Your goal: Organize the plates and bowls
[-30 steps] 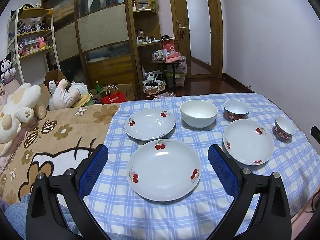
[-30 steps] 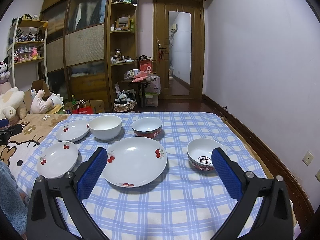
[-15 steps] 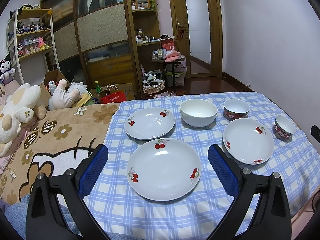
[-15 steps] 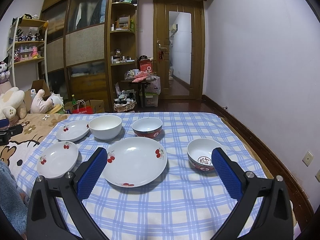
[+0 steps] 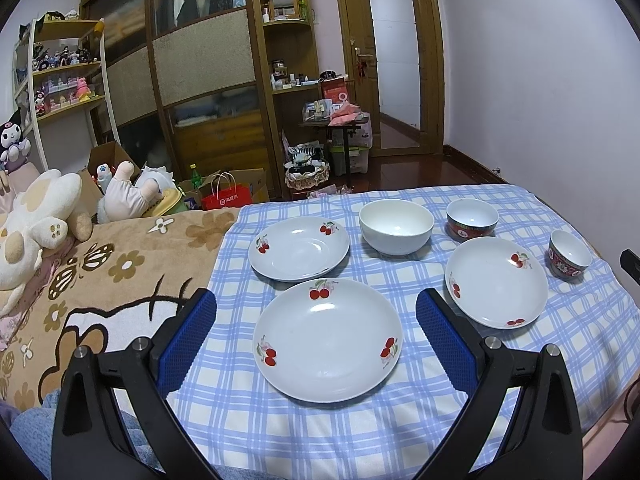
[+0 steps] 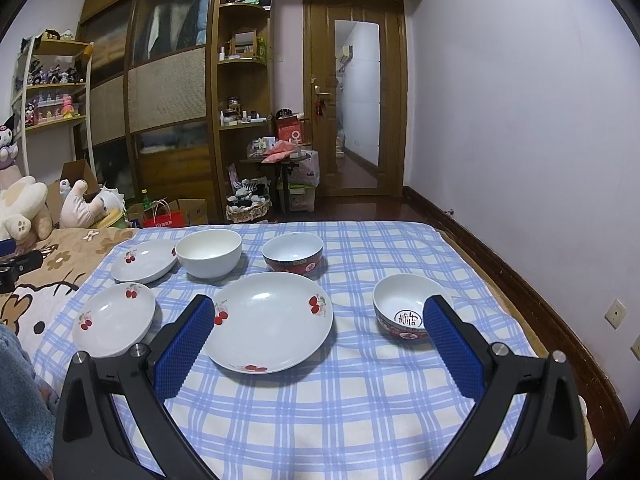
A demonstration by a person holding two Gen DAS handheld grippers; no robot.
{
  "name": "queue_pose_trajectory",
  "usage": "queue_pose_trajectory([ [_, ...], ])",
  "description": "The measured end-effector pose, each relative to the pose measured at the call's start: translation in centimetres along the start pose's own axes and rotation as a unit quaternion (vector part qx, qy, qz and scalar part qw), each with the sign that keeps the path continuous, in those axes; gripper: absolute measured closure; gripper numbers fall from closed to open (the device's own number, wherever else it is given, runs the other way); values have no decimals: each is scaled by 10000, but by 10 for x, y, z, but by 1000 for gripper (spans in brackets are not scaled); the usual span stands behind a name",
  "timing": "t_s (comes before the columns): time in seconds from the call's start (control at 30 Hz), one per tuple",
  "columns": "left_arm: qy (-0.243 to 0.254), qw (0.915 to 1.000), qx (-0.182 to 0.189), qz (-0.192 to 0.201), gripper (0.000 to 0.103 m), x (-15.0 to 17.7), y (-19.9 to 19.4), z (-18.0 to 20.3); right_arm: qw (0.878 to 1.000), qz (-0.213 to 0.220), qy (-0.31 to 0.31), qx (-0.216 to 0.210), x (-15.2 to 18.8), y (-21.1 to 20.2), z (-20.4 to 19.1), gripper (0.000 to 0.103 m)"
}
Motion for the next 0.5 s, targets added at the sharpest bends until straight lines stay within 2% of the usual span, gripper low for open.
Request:
queue_pose_trajectory([
  [0.5,-6,10000,1,-2,4,0,0,0,10000,-12,2,-6,0,0,-1,0],
])
Point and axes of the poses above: each gripper's, at about its wrist camera, not at the fingertips, and y roughly the way its jaws point, z to its right, x to its underside, the point moved 7 cm from there along y, roughly the way its jaws point, and after that the axes turned 7 degrees about x, right-handed, at the moved point
